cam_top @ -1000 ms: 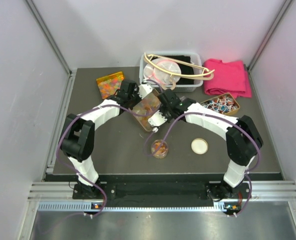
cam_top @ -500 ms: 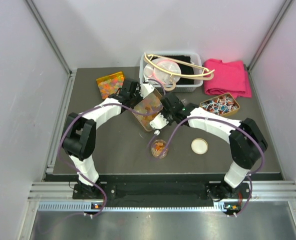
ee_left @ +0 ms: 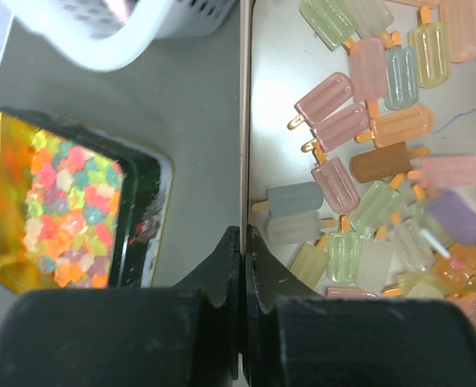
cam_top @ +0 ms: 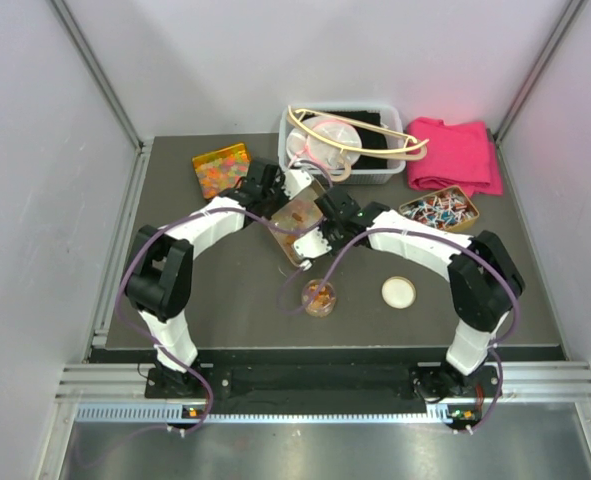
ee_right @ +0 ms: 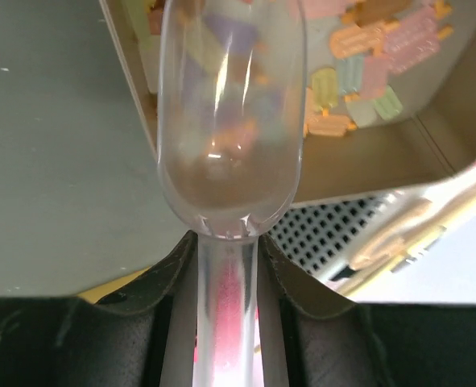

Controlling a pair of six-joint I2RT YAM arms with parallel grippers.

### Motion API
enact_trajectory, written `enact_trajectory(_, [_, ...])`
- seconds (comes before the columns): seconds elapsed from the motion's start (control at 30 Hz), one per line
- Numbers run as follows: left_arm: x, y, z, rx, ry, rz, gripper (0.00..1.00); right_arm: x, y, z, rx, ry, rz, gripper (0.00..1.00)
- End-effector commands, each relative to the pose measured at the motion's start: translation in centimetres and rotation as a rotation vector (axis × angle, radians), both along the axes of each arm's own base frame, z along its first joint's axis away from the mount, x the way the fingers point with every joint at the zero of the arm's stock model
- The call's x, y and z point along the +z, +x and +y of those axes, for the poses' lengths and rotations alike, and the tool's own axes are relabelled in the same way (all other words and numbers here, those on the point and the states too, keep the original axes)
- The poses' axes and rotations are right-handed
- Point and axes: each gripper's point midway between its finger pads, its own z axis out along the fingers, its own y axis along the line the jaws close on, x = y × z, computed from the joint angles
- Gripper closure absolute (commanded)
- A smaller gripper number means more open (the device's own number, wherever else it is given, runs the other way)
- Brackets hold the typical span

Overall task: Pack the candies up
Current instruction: Scoop the fake candies from the storage box.

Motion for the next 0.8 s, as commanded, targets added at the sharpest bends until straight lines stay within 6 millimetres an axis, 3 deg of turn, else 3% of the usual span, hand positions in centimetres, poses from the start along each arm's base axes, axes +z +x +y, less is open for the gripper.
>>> enact_trajectory(0.0, [3.4,0.3,-3.9,-0.087,-0.111,-0.058,1.00,-3.3,-1.0,-0.4,-0.011,-0.054,0.028,1.00])
enact_trajectory(0.03, [3.4,0.2,-4.0,-0.087,-0.114,-0.057,1.00,-4.6,-1.3,-1.2,-0.007,-0.089,0.021,1.00])
enact_trajectory(0.17, [3.8,0.2,-4.0,-0.083,-0.119,-0.058,1.00,-5.7,-0.1,-1.2,0.041,-0.138,-0.078,1.00])
enact_trajectory(0.33, [4.0,0.2,-4.0,-0.081,-0.114,-0.060,1.00,-4.8,-0.1,0.5,0.057,-0.090,-0.064,1.00])
enact_trajectory(0.6, [4.4,0.3,-3.9,-0.066,-0.124,-0.064,1.00,-6.1,-3.0,2.7,0.019,-0.029,0.108,1.00])
enact_trajectory(0.77, [4.6,0.4,-3.8,-0.063,-0.122,-0.068,1.00,-7.1,-4.7,2.8,-0.126,-0.010,0.242,1.00])
